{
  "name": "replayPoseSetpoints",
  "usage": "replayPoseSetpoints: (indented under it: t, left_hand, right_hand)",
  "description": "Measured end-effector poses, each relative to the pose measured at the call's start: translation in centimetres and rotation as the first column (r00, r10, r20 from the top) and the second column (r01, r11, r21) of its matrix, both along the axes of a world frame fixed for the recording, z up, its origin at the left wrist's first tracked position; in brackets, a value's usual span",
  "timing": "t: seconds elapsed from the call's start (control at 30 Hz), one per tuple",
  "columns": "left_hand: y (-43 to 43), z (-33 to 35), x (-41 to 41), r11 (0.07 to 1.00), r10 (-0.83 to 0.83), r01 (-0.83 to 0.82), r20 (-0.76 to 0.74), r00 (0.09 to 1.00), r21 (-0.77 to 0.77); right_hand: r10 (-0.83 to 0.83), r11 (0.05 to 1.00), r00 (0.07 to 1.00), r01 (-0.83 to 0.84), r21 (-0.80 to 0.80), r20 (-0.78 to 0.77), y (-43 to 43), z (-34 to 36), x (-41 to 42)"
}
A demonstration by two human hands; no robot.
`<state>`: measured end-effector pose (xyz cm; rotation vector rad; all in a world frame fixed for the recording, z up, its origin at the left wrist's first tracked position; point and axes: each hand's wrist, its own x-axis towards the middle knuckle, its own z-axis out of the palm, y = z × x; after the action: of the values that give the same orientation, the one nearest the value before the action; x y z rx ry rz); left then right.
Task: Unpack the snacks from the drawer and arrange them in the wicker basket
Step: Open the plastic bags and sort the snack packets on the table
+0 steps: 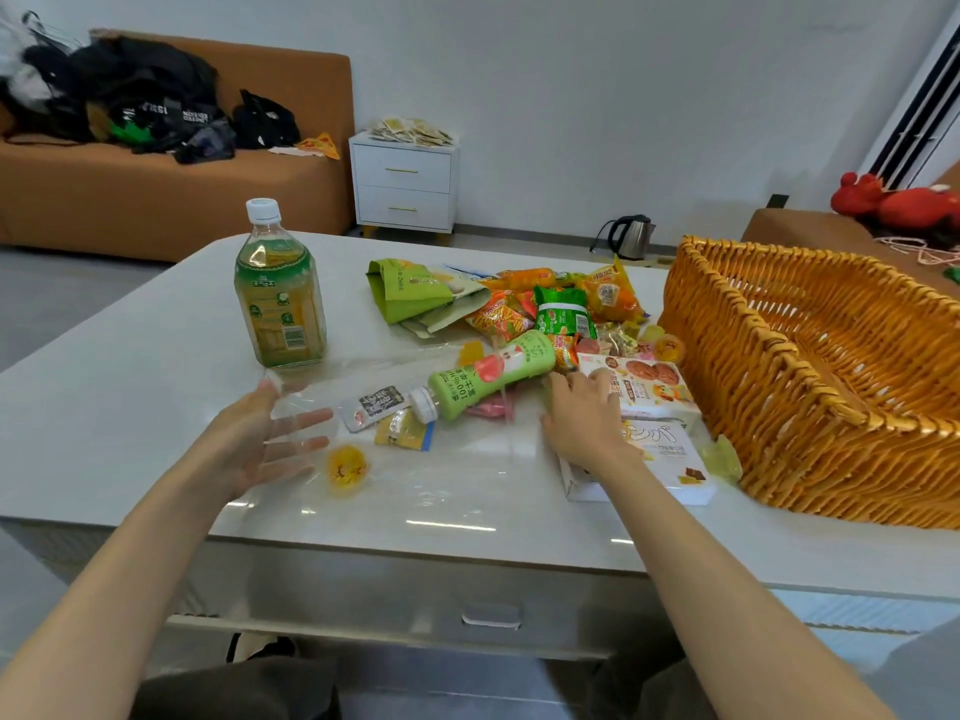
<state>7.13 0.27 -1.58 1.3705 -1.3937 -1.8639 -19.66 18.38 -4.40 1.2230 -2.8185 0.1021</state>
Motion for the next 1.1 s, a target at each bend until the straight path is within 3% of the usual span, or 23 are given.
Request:
replayPoseSetpoints:
  t: [0.13,0.2,0.3,0.43,0.53,0.63,0.73,0.87,0.93,1.0,1.03,1.1]
  left_hand:
    - [-0.7,0.4,0.4,0.996,0.01,-0.008,0.025,1.0,-0.092]
    - [-1.0,0.8,0.8,0.99,0.015,-0.009,0.039,0.999,-0.143]
    - [-1.3,1.1,1.4,0.984,0.03,-0.02,0.056,0.998,-0.179]
    - [-1.8,1.0,1.7,0.985,0.021,-0.01,0.063,0.998,-0.174]
    - [-1.9,0.8,1.9,0.986,0.015,-0.003,0.071,0.997,-0.164]
    - [-2.2,0.7,1.9,0.986,0.004,0.009,0.075,0.997,-0.169]
    - [-2.5,0.8,1.9,0.985,-0.013,0.026,0.078,0.997,-0.169]
    - [-2.8,0.6,2.3,0.987,-0.041,0.055,0.097,0.994,-0.152]
    - [-2.8,0.5,2.6,0.987,-0.059,0.074,0.111,0.992,-0.141]
    - [-2.9,0.5,2.9,0.986,-0.076,0.092,0.111,0.991,-0.14]
    - [-3.0,0.5,3.0,0.986,-0.078,0.092,0.104,0.992,-0.139]
    - [-3.2,0.6,3.0,0.987,-0.073,0.086,0.094,0.993,-0.137]
  right_hand:
    - [0.0,0.999,1.0,0.0,0.049,0.016,-0.5,0.0,-0.1]
    - [0.017,0.991,0.993,-0.001,-0.136,0.115,-0.4,0.3,0.2]
    - [0.093,0.839,0.963,0.061,-0.541,0.253,-0.3,2.2,0.5]
    - [0.234,0.797,0.965,-0.124,-0.591,0.113,-0.9,4.6,0.4]
    - [0.314,0.825,0.949,-0.282,-0.49,-0.018,-1.9,4.7,0.1]
    - [0.348,0.919,0.932,-0.36,-0.157,-0.104,-3.2,4.3,-0.1]
    - [0.372,0.928,0.892,-0.352,0.121,-0.258,-4.9,4.3,0.1]
    - [0.386,0.921,0.878,-0.348,0.176,-0.284,-6.2,5.4,0.0]
    - [0.295,0.954,0.932,-0.3,0.01,-0.211,-6.3,6.0,-0.4]
    - [0.239,0.927,0.971,-0.227,-0.299,0.003,-6.9,7.2,-0.2]
    - [0.278,0.879,0.946,-0.181,-0.441,0.167,-7.5,8.1,0.2]
    - [0.418,0.812,0.759,-0.065,-0.581,0.5,-9.2,9.6,1.5]
